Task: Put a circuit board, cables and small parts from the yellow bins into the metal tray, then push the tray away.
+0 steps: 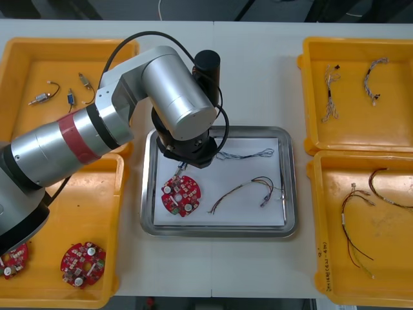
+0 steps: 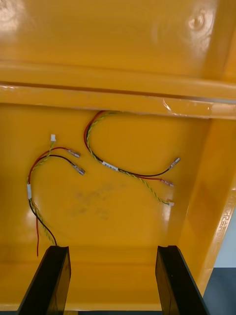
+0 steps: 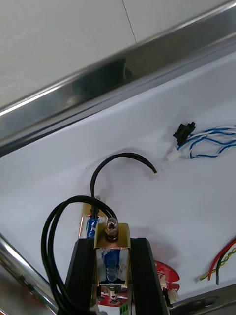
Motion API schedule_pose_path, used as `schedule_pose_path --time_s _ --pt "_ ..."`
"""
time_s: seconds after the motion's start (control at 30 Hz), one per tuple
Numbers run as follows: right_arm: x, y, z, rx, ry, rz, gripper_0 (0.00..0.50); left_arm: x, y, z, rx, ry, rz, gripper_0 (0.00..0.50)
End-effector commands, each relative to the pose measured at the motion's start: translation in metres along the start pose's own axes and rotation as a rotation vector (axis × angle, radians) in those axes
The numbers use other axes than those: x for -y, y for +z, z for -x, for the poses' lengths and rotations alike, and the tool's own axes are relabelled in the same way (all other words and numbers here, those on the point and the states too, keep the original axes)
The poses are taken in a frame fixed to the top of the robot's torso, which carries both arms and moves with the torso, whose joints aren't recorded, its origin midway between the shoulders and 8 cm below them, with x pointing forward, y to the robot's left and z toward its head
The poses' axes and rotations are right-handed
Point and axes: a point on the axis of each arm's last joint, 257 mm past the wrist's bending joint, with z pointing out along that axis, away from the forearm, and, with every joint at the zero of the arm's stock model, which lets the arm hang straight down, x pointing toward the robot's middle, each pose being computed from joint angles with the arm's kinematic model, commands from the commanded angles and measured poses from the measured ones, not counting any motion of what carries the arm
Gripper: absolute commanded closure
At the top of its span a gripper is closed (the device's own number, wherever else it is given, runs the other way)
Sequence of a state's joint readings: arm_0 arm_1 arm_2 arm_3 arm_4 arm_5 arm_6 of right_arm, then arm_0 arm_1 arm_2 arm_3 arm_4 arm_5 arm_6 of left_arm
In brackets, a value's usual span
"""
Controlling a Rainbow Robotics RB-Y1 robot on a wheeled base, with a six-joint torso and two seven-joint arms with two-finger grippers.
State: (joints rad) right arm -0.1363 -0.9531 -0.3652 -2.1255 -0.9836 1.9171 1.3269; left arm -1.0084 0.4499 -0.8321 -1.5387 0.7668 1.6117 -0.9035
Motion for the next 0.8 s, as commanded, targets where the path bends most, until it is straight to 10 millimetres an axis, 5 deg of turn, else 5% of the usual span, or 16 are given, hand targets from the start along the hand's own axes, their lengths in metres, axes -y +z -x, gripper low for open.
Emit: schedule_pose_path --time_s 0.03,0.17,0.33,0.37,0.8 --pt "0.011 -0.002 -0.005 0.007 0.098 -0.007 0.0 0.02 -0.009 0.01 0.034 0.068 -0.009 0.498" --pt "0.008 -0.001 -0.004 0.017 0.112 0.013 0.0 0.021 -0.009 0.011 0.036 0.06 -0.011 0.478" --pt "0.007 -0.001 -0.002 0.029 0.138 0.026 0.0 0.022 -0.009 0.013 0.047 0.053 -0.016 0.081" --pt "0.007 -0.001 -0.002 0.029 0.14 0.027 0.0 0.022 -0.009 0.014 0.048 0.051 -0.017 0.053" --pt "0.001 -0.006 0.012 0.073 0.165 0.049 0.0 0.014 -0.012 0.019 0.061 0.032 -0.013 0.0"
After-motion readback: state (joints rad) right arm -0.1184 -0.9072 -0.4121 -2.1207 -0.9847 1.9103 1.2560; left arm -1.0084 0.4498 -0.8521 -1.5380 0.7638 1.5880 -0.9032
